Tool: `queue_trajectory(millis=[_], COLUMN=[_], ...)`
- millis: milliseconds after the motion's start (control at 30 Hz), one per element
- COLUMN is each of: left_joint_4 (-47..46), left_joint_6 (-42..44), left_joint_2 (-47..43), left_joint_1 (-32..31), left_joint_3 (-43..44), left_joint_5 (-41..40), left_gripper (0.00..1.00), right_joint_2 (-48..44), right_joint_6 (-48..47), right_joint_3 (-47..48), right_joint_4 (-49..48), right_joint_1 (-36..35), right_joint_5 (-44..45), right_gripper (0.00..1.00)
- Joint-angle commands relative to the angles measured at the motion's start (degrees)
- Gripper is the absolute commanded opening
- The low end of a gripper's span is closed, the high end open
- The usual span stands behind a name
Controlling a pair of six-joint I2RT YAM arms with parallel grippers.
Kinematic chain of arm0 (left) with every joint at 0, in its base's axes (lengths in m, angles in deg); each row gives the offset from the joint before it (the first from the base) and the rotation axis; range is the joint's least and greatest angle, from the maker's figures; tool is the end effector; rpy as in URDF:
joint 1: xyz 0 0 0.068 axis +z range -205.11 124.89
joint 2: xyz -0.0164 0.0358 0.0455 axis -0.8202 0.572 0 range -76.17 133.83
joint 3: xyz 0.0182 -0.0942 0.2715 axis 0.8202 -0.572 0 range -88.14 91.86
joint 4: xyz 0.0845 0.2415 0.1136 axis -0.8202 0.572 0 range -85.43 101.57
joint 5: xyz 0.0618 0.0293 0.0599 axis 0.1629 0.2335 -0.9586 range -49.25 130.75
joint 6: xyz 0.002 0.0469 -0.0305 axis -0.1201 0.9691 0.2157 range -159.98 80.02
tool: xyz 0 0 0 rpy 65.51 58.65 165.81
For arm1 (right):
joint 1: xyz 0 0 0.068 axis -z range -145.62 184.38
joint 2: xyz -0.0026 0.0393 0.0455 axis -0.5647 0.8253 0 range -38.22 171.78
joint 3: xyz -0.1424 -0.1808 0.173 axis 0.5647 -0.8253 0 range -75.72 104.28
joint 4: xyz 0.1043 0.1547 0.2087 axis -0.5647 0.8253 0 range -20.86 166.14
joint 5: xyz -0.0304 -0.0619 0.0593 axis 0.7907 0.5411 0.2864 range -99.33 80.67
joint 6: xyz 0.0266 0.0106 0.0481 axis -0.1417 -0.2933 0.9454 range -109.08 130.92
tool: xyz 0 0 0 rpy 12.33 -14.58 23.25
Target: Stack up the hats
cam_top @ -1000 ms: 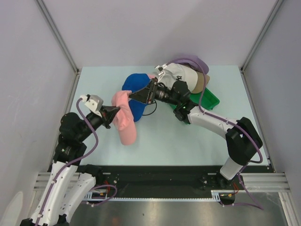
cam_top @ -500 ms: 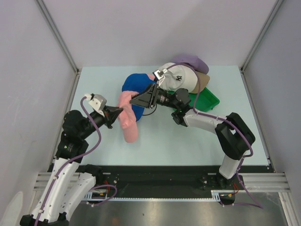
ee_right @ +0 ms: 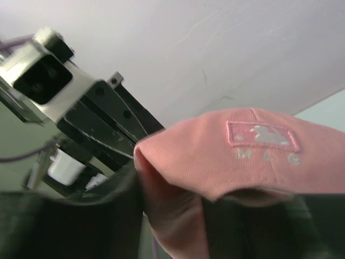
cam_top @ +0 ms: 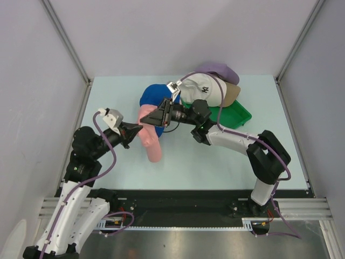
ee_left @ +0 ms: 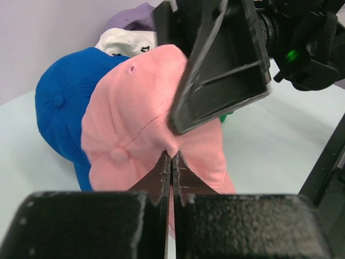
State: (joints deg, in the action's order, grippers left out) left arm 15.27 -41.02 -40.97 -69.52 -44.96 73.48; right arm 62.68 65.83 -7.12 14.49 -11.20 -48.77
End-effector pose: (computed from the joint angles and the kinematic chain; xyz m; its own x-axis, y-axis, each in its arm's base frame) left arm 0.1416 -0.0580 0.3658 -0.0592 -0.0006 -0.9982 0.7314 0.6805 -0.0438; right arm 0.2798 0.3205 0.3368 -0.6349 0.2549 -0.7293 -0.7712 -0.1529 0.6179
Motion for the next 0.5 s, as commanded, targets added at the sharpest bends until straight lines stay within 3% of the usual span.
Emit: queue_trajectory(millis=[0,33,100,467], left_joint_4=[-1.7,-1.2,0.0,1.8], left_joint_6=[0.5,0.5,0.5,0.1], left_joint_2=[0.7,1.0,2.0,3.0], left_joint_1=[0.4,0.4,0.4,0.4], left_joint_3=[0.9,1.4,1.7,2.8], left_joint_5=[-5.2,-6.9,-11.0,-19.1], left_gripper=[0.00,0.00,0.00,0.00], right_joint_2=[-3.9,-4.7,-7.6,-19.9], right_joint_6=[-3.0,-3.2,-4.1,-8.2], right_joint_3=[-0.3,-2.0,-3.8,-13.5], right_joint_4=[-0.1,0.2,0.6,9.2], right_joint_1=[-0.3,-0.3,-0.1,2.8], right_joint_5=[0.8,0.9,1.4,4.6], right_gripper=[0.25,0.16,0.12,0.18])
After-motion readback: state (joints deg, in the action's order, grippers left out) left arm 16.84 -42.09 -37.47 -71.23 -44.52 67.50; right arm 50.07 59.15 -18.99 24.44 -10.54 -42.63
